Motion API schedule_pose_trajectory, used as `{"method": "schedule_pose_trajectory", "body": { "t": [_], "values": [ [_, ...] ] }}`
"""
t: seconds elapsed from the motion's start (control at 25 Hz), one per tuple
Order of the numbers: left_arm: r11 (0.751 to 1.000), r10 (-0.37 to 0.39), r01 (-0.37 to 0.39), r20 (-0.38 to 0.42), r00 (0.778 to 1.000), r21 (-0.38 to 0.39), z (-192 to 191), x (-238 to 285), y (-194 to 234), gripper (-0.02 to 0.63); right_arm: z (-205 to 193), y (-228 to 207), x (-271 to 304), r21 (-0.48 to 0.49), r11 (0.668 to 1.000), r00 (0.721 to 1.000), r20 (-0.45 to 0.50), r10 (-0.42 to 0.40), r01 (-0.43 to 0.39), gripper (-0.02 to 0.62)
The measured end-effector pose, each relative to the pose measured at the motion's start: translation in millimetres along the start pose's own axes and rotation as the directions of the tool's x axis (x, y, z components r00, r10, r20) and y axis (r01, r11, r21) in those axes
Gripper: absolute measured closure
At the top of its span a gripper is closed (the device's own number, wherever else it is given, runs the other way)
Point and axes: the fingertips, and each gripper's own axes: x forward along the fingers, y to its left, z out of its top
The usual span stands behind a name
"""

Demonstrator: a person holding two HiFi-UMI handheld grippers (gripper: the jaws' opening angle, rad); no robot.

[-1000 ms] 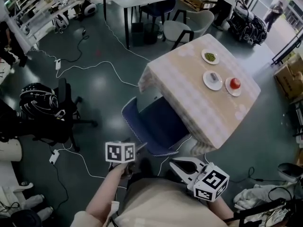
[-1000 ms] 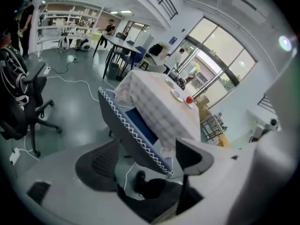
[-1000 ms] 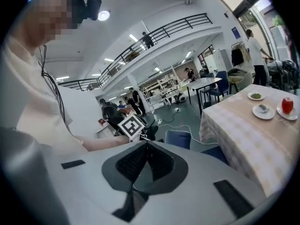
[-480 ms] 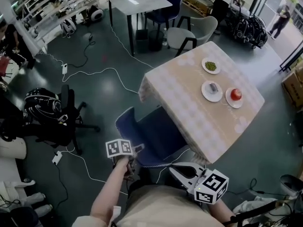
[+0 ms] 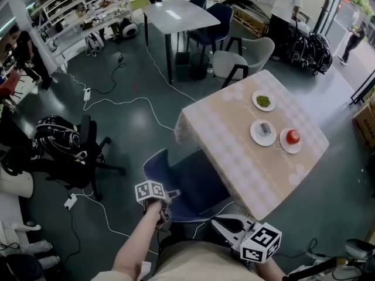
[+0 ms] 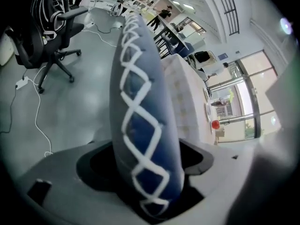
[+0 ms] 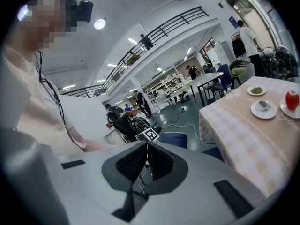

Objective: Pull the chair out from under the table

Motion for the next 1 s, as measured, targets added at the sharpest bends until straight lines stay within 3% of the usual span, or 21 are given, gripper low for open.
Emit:
{"method": "schedule_pose_trajectory", "body": {
  "t": [0.28, 0.64, 0.8, 1.0],
  "values": [
    [1.000, -0.018, 0.019, -0.065, 0.998, 0.017, -2.3, 8.7, -3.7, 0.226, -0.9, -3.1, 14.7, 0.002, 1.000, 0.999, -0.020, 0.025, -0.025, 0.584],
    [0.997, -0.079, 0.080, -0.071, 0.994, 0.012, -0.5, 9.6, -6.2, 0.232, 1.6, 1.4, 24.3, -0.003, 1.000, 0.999, -0.019, 0.027, -0.027, 0.586],
    [1.000, -0.026, 0.026, -0.076, 0.997, -0.002, -4.0, 7.2, -1.3, 0.238, 0.7, 7.9, 20.0, -0.003, 1.000, 0.999, -0.016, 0.028, -0.028, 0.586],
    [0.999, 0.019, -0.021, -0.055, 0.998, -0.037, -2.9, 7.5, 3.8, 0.304, -3.9, 6.8, 11.1, 0.006, 1.000, 1.000, 0.000, 0.004, -0.004, 0.586]
  ]
}}
